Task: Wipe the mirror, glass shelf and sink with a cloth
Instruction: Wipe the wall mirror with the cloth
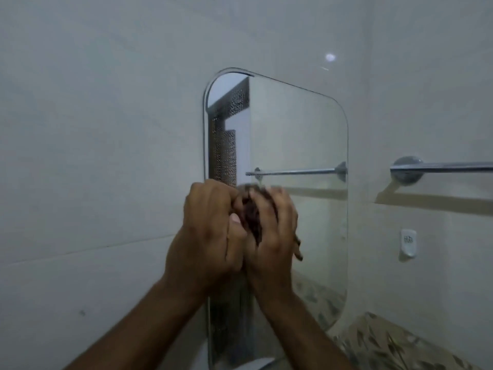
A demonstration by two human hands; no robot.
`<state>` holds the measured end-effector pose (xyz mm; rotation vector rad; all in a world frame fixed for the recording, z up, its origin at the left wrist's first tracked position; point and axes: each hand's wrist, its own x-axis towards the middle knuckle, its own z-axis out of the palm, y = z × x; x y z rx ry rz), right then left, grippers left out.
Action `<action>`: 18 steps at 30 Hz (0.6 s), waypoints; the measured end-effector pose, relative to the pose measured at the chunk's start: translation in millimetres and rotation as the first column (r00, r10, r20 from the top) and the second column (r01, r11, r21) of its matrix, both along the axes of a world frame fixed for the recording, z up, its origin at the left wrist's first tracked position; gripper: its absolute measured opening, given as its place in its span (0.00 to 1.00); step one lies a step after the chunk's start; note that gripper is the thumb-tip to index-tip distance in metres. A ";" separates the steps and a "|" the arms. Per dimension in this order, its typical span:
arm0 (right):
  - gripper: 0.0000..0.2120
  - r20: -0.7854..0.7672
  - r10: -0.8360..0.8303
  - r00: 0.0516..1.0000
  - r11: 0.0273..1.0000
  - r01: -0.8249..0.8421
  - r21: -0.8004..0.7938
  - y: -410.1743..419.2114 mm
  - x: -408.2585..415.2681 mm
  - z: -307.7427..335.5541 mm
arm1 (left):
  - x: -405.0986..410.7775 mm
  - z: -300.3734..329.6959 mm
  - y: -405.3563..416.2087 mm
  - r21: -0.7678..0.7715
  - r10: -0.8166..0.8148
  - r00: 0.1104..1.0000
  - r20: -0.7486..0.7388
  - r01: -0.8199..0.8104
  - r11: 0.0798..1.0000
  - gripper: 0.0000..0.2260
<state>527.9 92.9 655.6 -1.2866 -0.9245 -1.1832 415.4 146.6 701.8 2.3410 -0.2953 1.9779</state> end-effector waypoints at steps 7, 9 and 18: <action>0.20 0.125 0.041 0.991 0.986 -0.020 -0.163 -4.0 -13.2 35.4 | -2.8 0.4 -1.7 -0.079 -0.088 0.996 0.035 0.090 0.993 0.06; 0.16 0.152 0.135 0.979 0.968 -0.098 -0.230 -6.8 -19.4 11.9 | -3.5 0.9 -1.4 -0.087 -0.090 0.995 0.033 0.092 0.992 0.06; 0.21 0.253 -0.008 0.968 0.990 0.044 -0.138 1.3 -12.6 120.3 | -1.3 0.4 -0.8 -0.095 -0.062 0.993 0.099 0.072 0.993 0.14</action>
